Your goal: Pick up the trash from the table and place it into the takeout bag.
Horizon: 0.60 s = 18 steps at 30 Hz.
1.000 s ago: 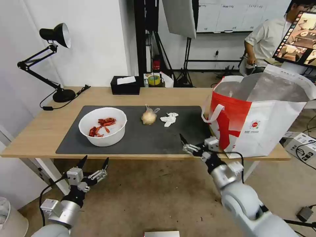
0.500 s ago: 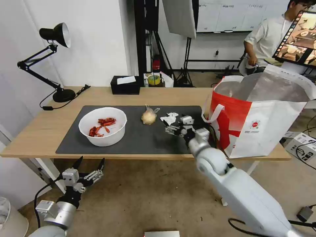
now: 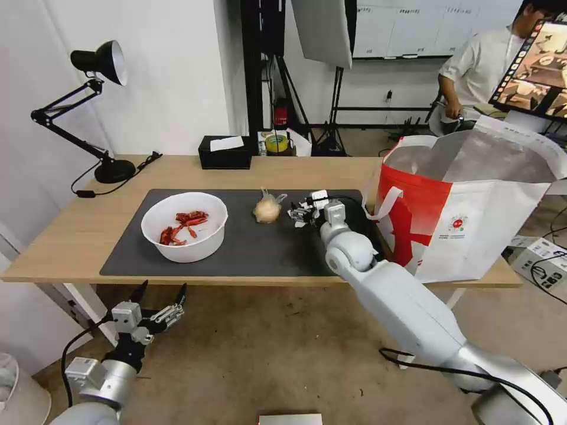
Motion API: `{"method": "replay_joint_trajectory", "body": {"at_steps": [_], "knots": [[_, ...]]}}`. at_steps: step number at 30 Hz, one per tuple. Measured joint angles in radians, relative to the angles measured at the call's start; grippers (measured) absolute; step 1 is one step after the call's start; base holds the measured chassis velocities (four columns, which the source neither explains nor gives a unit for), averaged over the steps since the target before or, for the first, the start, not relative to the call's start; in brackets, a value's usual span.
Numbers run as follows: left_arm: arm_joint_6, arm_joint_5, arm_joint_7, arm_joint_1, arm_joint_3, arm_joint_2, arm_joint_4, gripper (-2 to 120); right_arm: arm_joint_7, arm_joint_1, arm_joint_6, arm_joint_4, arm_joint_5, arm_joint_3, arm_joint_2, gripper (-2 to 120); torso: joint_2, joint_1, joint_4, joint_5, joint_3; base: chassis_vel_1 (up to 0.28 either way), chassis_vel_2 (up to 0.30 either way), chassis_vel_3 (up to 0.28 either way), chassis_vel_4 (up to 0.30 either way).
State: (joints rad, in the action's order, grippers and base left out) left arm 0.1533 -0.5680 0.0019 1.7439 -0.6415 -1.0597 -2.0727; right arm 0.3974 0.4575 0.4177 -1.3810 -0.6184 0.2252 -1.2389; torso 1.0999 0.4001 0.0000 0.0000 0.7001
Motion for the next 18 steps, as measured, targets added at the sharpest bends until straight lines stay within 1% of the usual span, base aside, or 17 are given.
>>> {"method": "replay_joint_trajectory", "body": {"at_steps": [3, 7, 11, 18], "knots": [[0.000, 0.002, 0.001, 0.007, 0.000, -0.002, 0.002, 100, 0.011, -0.018, 0.014, 0.058, -0.002, 0.003, -0.034, 100, 0.000, 0.000, 0.0001, -0.0001, 0.000, 0.000, 0.000, 0.000, 0.000], [0.001, 0.002, 0.001, 0.007, -0.001, -0.001, 0.002, 100, 0.020, -0.030, 0.021, 0.101, -0.003, 0.003, -0.063, 100, 0.000, 0.000, 0.0001, -0.0001, 0.000, 0.000, 0.000, 0.000, 0.000], [0.001, 0.002, 0.001, 0.007, -0.001, -0.001, 0.002, 100, 0.028, -0.035, 0.028, 0.120, -0.003, 0.001, -0.078, 100, 0.000, 0.000, 0.0001, -0.0001, 0.000, 0.000, 0.000, 0.000, 0.000], [0.002, 0.002, 0.002, 0.006, 0.001, -0.002, 0.005, 100, 0.032, -0.036, 0.039, 0.130, -0.019, -0.005, -0.081, 100, 0.000, 0.000, 0.0000, 0.0000, 0.000, 0.000, 0.000, 0.000, 0.000]]}}
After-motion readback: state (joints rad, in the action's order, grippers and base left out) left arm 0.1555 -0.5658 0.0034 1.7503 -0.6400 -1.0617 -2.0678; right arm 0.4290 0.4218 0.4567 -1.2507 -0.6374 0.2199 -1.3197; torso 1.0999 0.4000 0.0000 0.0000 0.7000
